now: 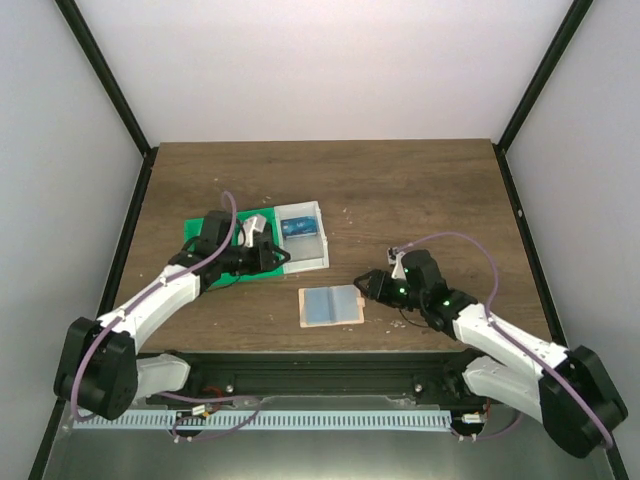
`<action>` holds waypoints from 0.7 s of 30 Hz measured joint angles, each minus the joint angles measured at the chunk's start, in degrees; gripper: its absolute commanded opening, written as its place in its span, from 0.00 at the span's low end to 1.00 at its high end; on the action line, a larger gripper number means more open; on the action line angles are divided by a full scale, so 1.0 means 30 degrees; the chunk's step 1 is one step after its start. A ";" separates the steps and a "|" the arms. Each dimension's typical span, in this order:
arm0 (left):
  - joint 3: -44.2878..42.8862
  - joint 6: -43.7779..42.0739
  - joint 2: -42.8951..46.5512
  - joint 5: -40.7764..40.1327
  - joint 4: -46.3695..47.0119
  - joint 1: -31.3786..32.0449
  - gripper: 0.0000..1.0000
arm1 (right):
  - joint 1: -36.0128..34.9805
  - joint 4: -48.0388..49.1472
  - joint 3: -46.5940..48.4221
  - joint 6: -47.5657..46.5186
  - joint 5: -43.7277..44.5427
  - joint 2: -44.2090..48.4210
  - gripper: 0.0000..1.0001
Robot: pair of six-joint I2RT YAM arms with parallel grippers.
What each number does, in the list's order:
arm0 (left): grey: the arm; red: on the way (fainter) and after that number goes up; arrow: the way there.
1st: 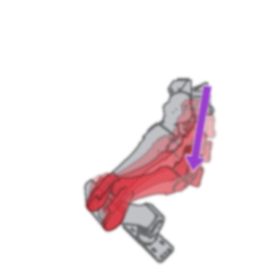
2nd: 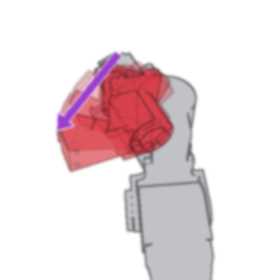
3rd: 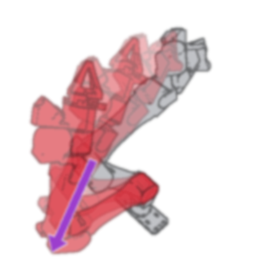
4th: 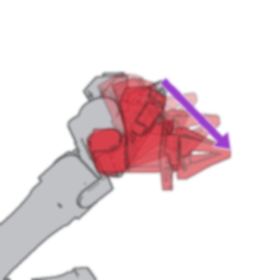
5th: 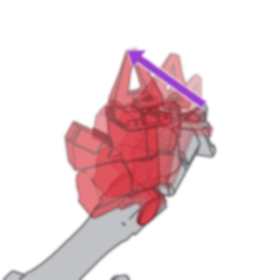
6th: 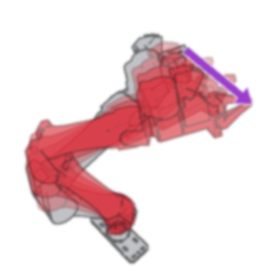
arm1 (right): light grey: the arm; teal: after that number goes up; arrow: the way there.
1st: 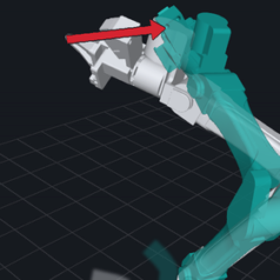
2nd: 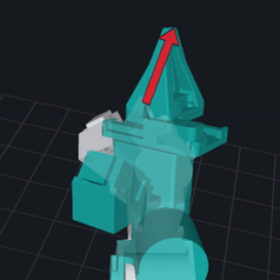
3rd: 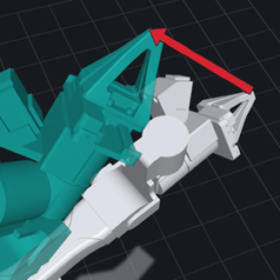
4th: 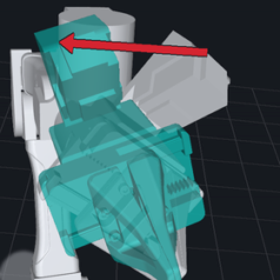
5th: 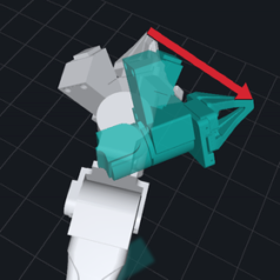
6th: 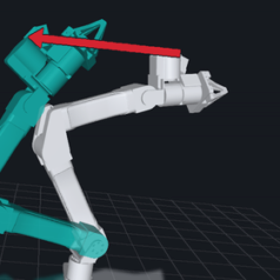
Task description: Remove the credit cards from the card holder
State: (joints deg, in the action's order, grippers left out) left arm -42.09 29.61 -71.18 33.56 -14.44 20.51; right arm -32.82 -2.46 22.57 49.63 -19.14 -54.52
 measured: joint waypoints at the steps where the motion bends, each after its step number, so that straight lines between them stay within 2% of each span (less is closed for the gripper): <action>1: 0.0277 0.0036 0.0131 0.0211 0.0058 0.0131 0.46 | -0.0102 0.0058 0.0007 0.0131 -0.0087 -0.0437 0.47; 9: 0.2477 0.0663 0.2113 0.1690 0.1042 0.1202 0.45 | -0.2645 0.0095 0.0845 0.0801 0.0590 -0.3351 0.38; 14: 0.2987 0.0831 0.2127 0.2018 0.1443 0.1202 0.44 | -0.4495 0.0146 0.2404 0.0896 0.1566 -0.5574 0.31; 21: 0.3898 0.1552 0.2004 0.2535 0.2288 0.1282 0.43 | -0.5792 -0.0342 0.4983 0.0474 0.2484 -0.8903 0.31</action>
State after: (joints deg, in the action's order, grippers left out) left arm -30.39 34.26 -65.17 41.17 -7.57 24.36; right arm -50.19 -3.49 37.52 51.05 -11.68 -81.23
